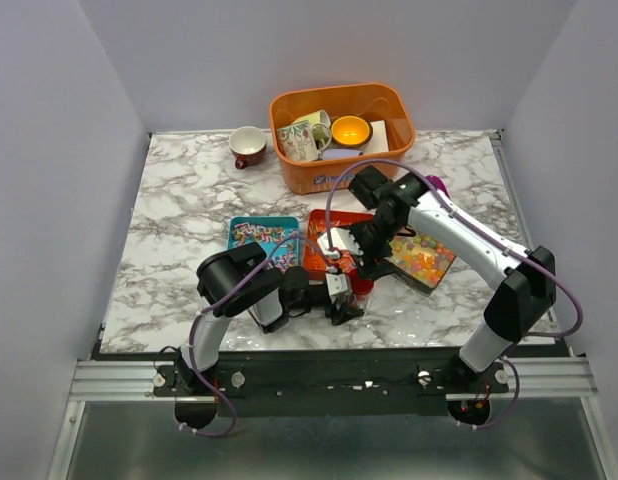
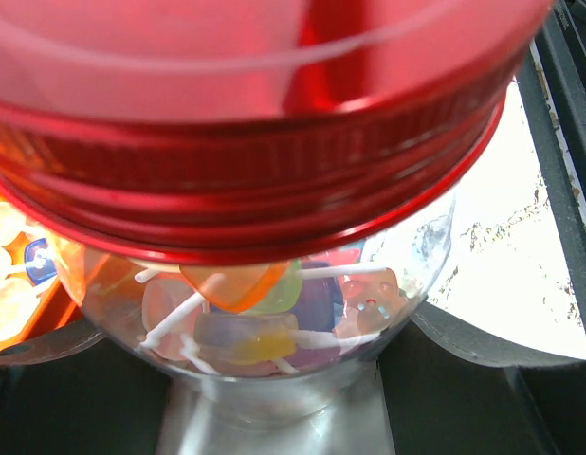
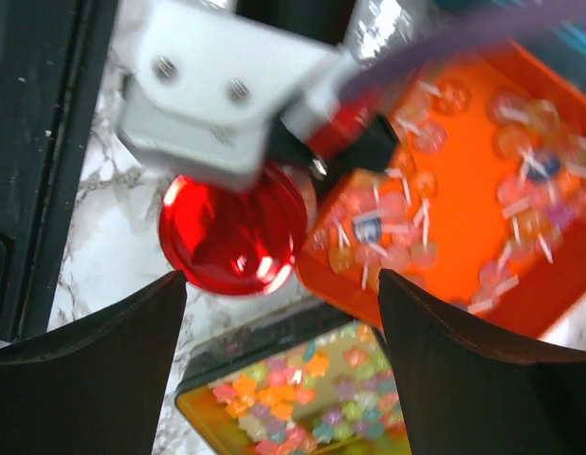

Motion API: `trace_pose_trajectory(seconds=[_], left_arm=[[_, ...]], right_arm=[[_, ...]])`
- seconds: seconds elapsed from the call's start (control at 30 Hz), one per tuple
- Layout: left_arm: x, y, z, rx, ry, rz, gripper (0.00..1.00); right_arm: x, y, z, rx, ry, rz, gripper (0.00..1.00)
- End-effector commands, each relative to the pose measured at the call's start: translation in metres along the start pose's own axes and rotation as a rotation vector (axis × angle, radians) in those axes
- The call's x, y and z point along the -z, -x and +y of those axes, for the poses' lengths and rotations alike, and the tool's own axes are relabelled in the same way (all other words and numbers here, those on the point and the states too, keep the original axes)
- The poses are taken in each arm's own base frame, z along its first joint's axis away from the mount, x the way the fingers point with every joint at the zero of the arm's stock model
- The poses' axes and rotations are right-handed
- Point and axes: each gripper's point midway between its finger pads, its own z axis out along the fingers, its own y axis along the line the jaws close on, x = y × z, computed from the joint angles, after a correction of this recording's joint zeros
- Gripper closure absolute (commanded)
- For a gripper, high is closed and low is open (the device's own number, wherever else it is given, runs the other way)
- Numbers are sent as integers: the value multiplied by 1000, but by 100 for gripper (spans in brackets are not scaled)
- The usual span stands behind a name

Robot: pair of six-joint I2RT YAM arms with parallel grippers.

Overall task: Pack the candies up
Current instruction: Screw the bottle lid onto the packing bottle.

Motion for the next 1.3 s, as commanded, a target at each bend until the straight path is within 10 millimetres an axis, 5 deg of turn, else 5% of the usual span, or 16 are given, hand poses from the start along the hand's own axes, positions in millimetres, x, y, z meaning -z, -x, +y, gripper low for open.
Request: trace_pose_trajectory(seconds=[0.0, 0.4, 1.0, 1.03, 1.07, 1.1, 1.13, 1.27], left_arm=[[5, -19, 5, 23, 36, 47, 100], [4, -19, 7, 46, 40, 40, 100], [3, -20, 11, 52, 40, 42, 100], [3, -22, 9, 57, 32, 51, 90], [3, -21, 8, 58, 29, 50, 58], [3, -19, 6, 55, 17, 44, 8], [4, -16, 6, 50, 16, 36, 1], [18, -7, -1, 37, 26, 14, 1]], right_arm=[[-18, 21, 35, 93, 194, -49, 12], [-25, -13, 58, 79, 201, 59, 12], [-12, -29, 71, -50, 129, 83, 12], [-14, -29, 69, -54, 123, 83, 12], [-14, -30, 67, -57, 117, 84, 12], [-14, -32, 65, -67, 110, 89, 12], [-14, -32, 62, -69, 103, 89, 12], [-6, -37, 51, -95, 66, 93, 12]])
